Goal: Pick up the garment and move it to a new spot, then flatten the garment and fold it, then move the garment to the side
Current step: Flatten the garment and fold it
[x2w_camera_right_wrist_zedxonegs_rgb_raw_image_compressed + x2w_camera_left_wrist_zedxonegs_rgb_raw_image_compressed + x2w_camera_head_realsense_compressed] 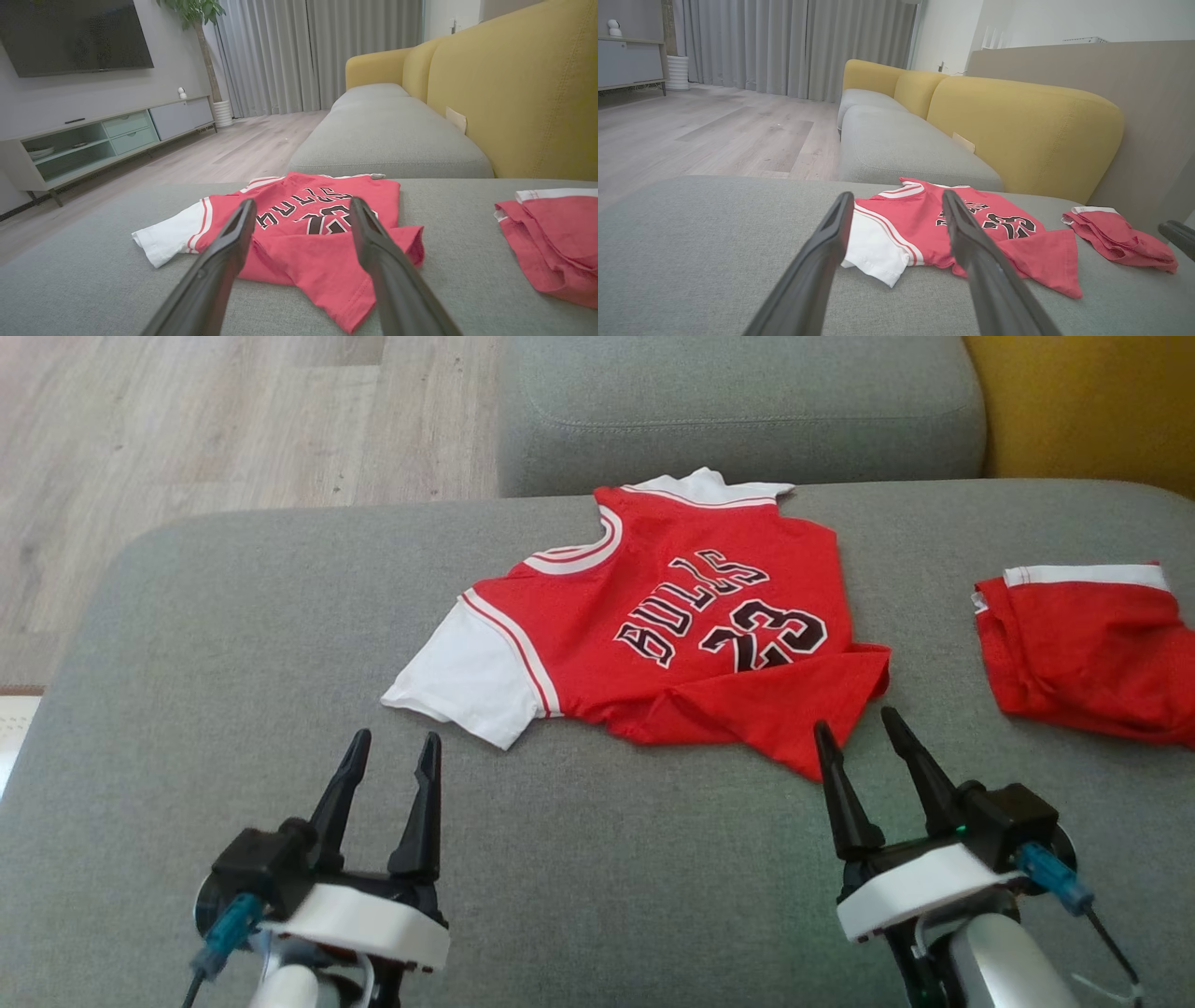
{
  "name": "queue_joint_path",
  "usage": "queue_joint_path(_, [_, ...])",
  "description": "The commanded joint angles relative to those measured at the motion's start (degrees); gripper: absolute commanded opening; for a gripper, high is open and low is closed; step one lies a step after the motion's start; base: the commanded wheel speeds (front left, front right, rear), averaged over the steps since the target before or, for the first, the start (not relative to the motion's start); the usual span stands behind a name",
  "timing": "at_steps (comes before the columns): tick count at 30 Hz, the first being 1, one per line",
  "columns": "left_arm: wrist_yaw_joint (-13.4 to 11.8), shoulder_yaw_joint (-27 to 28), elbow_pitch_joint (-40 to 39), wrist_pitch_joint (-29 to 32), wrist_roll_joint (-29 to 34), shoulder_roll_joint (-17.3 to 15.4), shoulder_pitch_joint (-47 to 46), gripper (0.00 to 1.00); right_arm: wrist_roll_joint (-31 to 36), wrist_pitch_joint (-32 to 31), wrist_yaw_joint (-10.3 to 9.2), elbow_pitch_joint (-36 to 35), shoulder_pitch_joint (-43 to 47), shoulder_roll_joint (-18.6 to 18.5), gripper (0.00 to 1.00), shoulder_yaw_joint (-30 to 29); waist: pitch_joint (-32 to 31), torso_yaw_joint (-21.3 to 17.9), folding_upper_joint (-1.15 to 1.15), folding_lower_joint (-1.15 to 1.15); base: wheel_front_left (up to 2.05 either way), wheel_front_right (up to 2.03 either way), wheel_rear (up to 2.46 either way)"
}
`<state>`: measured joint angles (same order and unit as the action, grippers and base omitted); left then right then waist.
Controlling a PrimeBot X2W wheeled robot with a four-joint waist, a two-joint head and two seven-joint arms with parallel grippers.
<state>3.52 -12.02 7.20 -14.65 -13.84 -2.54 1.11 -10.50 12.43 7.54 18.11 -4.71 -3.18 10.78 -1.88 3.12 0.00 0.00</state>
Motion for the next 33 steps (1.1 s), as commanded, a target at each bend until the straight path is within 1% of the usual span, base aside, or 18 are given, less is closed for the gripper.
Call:
queue_joint_path(1, [-0.14,1.94,-2.31,-0.35,0.15,-0.33,-1.83,1.0,0.3,-0.07,-0.05,-2.5,-0.91,0.29,1.0,0.98,0.07,0.04,0.0,0.0,0.0,0.0,0.0])
queue_joint_path(7, [0.24,1.67,-2.23,-0.35,0.56,-0.33,-1.9,1.0,-0.33,-0.03,-0.05,-3.62,-0.38,0.3,1.0,0.28,0.37,0.74,0.0,0.0,0.0,0.0,0.0])
queue_joint_path(11, [0.55,0.94,-1.88,-0.35,0.57,-0.33,-2.34,1.0,0.01,-0.77,-0.05,-3.44,-0.75,0.3,1.0,1.35,1.1,1.82,0.0,0.0,0.0,0.0,0.0])
queue_joint_path(15, [0.87,-0.24,-1.66,-0.35,0.44,-0.33,-3.17,1.0,1.2,-2.91,-0.05,-1.6,-2.65,0.3,1.0,2.96,2.64,3.72,0.0,0.0,0.0,0.0,0.0])
queue_joint_path(18, [0.86,-0.64,-1.56,-0.35,0.23,-0.33,-3.82,1.0,2.64,-4.26,-0.05,0.11,-4.13,0.3,1.0,2.89,3.59,4.86,0.0,0.0,0.0,0.0,0.0])
queue_joint_path(21, [0.89,-1.33,-1.45,-0.35,0.02,-0.33,-4.72,1.0,5.74,-6.43,-0.05,3.99,-6.21,0.3,1.0,0.02,5.0,6.63,0.0,0.0,0.0,0.0,0.0])
queue_joint_path(26, [0.85,-1.6,-1.03,-0.35,-0.25,-0.33,-5.5,1.0,6.43,-7.89,-0.05,10.91,-7.99,0.3,1.0,-6.27,6.27,8.6,0.0,0.0,0.0,0.0,0.0])
queue_joint_path(28, [0.89,-1.47,-0.9,-0.35,-0.18,-0.33,-5.54,1.0,6.77,-7.7,-0.05,13.08,-8.48,0.3,1.0,-7.23,6.58,8.93,0.0,0.0,0.0,0.0,0.0])
queue_joint_path(33, [0.82,-1.23,-0.74,-0.35,-0.14,-0.33,-5.61,1.0,8.48,-7.69,-0.05,17.39,-9.15,0.3,1.0,-6.91,6.8,8.85,0.0,0.0,0.0,0.0,0.0])
